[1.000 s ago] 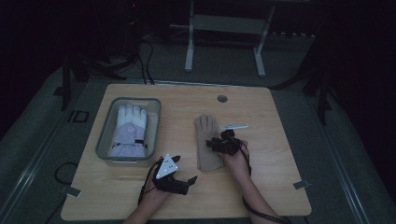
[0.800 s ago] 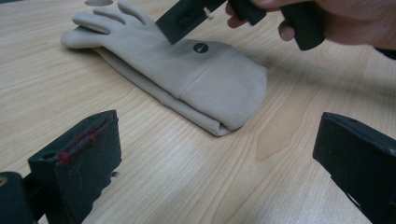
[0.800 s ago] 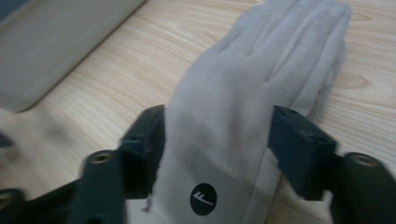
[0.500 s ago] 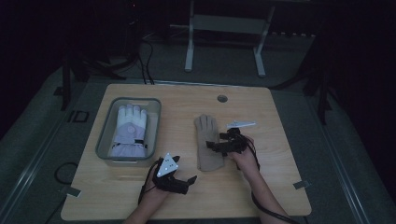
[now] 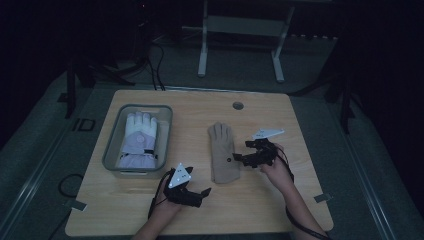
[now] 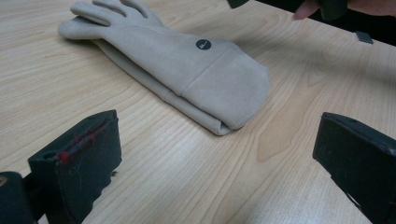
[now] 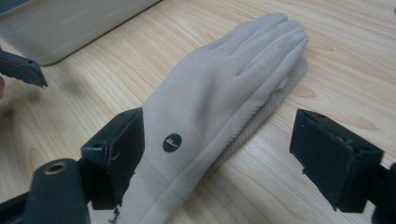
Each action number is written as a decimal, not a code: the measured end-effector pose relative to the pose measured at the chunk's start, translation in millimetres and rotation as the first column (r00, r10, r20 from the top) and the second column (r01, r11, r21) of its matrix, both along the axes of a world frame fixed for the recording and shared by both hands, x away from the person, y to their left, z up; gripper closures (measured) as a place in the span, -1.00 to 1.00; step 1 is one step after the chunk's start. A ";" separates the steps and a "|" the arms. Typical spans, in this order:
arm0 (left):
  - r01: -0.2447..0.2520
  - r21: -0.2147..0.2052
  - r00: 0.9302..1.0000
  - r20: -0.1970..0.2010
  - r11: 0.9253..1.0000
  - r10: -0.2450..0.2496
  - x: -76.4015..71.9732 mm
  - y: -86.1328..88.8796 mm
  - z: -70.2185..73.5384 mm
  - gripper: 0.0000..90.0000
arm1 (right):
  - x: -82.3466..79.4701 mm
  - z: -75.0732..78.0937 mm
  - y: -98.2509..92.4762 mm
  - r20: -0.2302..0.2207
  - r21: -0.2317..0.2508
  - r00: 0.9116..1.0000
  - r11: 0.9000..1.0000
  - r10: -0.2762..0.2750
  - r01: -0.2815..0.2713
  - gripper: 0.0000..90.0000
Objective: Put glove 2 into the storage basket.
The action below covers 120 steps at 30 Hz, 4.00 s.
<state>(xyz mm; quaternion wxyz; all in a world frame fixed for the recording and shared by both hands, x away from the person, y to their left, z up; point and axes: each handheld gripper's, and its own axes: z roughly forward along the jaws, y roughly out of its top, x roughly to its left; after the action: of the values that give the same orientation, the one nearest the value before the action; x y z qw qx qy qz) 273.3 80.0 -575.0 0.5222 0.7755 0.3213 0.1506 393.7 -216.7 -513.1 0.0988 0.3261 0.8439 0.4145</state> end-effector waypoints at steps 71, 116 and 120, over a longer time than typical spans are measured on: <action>0.142 0.512 0.990 -0.052 0.847 -0.135 54.2 -83.0 24.2 0.76 | 89.8 -23.5 50.5 -0.274 -0.017 0.950 0.989 -0.147 0.148 0.57; -0.040 0.557 0.996 0.091 0.830 -0.013 31.2 10.1 110.9 0.78 | 84.0 85.8 130.2 -0.139 0.149 0.990 0.989 0.026 -0.005 0.73; -0.059 0.562 0.996 0.092 0.825 0.008 28.7 22.6 112.7 0.78 | 83.7 89.2 145.8 -0.135 0.150 0.990 0.988 0.046 -0.025 0.73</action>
<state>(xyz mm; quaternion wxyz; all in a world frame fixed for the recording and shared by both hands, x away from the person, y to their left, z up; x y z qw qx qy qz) 302.0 102.6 -462.2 0.2803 0.8821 0.2534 0.2811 477.4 -70.9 -423.9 0.0083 0.3453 0.8213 0.4541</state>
